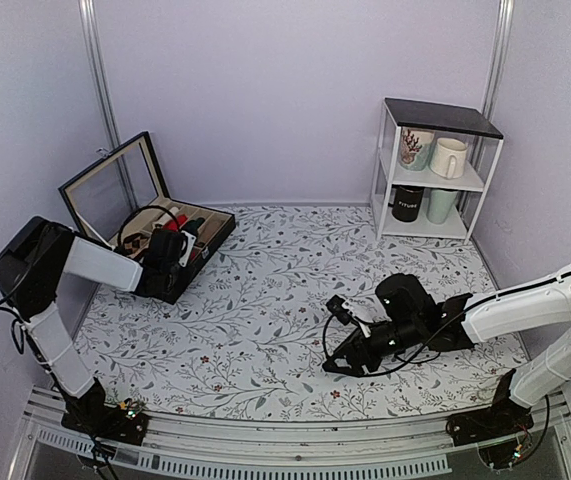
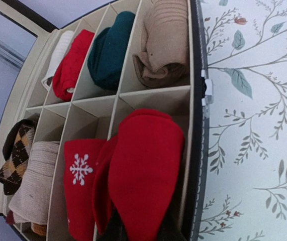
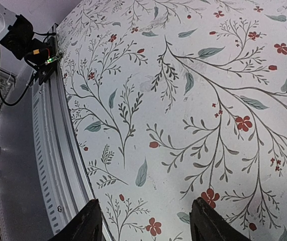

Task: Roll the socks
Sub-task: Place a pair of socks in the storage box.

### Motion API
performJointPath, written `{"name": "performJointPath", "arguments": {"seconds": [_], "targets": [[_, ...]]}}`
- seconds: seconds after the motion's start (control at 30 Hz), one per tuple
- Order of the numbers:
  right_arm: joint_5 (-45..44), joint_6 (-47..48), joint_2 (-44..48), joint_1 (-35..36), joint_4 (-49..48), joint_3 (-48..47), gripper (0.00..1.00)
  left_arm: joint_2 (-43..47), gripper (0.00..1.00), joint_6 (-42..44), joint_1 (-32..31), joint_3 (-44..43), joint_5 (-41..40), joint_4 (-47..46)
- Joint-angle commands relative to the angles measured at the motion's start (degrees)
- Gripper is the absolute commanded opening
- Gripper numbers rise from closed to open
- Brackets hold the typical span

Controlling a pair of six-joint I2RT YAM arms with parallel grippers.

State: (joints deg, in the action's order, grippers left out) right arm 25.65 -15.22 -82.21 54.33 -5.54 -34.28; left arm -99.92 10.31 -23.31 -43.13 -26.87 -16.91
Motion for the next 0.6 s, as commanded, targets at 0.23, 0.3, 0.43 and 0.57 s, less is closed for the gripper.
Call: {"name": "performJointPath", "arguments": {"seconds": [0.23,0.3,0.43,0.57], "targets": [[0.78,-0.6,-0.64,-0.36,1.01,-1.04,0.61,0.14,0.0,-7.4,5.54,-3.99,12.98,16.93],[0.78,-0.68,-0.69,-0.33,1.01,-1.09,0.61,0.13,0.0,-7.41,6.4,-3.67,14.29,16.98],[0.96,-0.68,-0.95,-0.34,1.25,-1.36,0.61,-0.73,0.0,-6.66,7.83,-4.25,17.74,17.72],[0.97,-0.68,-0.93,-0.34,1.49,-1.57,0.61,-2.4,0.0,-5.78,8.59,-6.64,19.6,20.49]]}}
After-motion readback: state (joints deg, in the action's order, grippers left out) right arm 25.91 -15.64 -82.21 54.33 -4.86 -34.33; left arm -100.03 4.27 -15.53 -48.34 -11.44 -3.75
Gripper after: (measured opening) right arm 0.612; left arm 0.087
